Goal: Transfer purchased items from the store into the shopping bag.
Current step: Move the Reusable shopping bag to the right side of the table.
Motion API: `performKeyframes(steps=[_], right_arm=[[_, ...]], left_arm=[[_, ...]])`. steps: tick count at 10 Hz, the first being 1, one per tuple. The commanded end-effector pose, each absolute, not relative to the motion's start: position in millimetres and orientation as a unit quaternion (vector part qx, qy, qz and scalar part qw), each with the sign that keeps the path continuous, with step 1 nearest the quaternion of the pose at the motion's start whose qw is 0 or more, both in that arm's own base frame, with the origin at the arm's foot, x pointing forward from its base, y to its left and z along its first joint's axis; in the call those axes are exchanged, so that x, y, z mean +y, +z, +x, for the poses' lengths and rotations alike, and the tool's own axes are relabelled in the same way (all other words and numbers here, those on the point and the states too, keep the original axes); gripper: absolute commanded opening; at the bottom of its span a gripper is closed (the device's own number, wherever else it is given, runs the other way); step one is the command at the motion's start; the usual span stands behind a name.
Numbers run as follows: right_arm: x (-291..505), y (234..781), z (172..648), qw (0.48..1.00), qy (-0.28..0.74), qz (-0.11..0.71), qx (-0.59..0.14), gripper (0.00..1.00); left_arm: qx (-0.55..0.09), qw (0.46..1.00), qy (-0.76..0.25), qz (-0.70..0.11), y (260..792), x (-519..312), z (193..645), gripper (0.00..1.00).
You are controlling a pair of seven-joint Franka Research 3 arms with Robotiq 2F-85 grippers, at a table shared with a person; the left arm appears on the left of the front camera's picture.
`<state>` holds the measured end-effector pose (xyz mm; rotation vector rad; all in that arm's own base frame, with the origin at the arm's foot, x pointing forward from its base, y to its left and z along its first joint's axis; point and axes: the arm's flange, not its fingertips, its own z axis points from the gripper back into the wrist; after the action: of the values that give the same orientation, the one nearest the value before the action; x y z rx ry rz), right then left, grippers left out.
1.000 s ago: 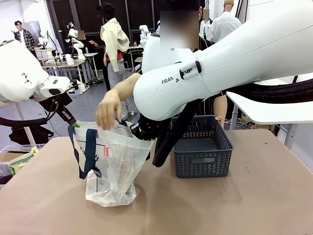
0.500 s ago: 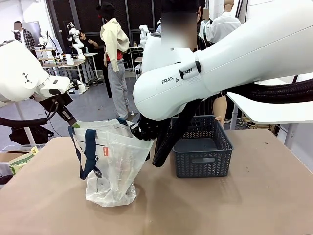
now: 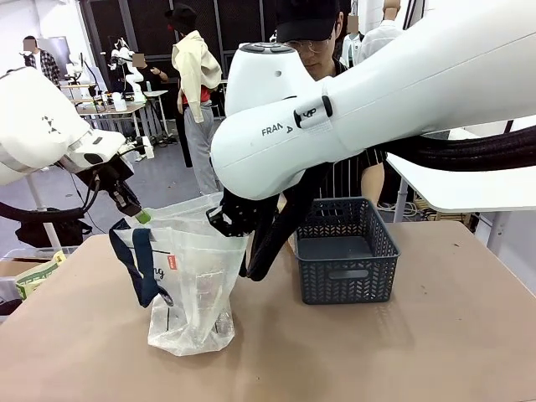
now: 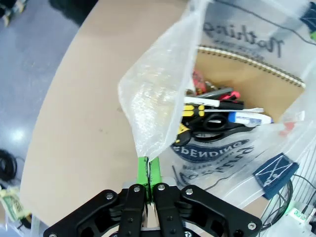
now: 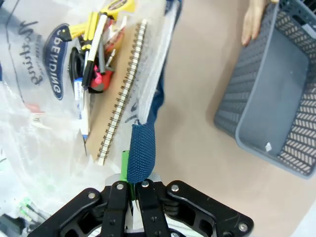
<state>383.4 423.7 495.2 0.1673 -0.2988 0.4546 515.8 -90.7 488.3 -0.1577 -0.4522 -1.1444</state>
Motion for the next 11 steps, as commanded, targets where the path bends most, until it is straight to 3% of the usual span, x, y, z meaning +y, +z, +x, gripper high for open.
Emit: performKeyframes(steps=[1, 7, 11], right_arm=[[441.4, 499.3, 392.8, 0.949, 0.268, 0.068, -0.148, 0.00], [472.2, 493.1, 394.3, 0.898, 0.406, 0.044, -0.165, 0.00], [497.3, 491.0, 404.3, 0.868, 0.467, 0.046, -0.164, 0.00]], left_arm=[[-0.207, 0.794, -0.558, -0.125, 485.1, -79.4, 524.0, 0.00], [-0.170, 0.813, -0.487, -0.271, 490.1, -98.5, 563.0, 0.00], [-0.189, 0.801, -0.423, -0.378, 485.8, -104.6, 584.4, 0.00]])
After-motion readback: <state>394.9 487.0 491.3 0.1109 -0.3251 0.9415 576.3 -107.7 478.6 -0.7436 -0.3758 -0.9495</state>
